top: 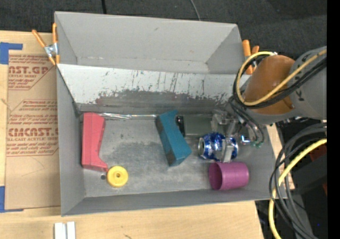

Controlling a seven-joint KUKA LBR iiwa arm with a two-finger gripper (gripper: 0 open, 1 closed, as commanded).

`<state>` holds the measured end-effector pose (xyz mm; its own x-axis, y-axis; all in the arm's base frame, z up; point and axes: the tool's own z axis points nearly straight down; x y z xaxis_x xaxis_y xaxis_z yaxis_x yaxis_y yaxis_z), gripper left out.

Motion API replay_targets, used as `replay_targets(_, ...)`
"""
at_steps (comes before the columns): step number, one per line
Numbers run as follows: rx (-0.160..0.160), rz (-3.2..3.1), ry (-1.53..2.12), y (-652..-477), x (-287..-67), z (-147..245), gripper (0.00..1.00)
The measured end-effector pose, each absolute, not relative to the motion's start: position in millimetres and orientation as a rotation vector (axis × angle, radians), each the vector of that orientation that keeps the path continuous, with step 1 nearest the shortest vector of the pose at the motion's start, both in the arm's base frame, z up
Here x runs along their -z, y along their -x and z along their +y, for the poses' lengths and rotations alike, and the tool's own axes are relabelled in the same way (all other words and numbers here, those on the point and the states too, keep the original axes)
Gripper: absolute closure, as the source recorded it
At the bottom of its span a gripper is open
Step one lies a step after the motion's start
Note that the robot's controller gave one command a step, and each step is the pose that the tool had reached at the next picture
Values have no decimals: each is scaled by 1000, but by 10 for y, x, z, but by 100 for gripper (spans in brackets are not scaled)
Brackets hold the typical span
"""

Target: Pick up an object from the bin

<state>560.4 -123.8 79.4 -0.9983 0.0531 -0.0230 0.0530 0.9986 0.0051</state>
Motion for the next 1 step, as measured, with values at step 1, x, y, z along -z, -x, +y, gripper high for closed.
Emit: replay_targets(1, -12, 3116, -227, -5639, -748, -1255, 0)
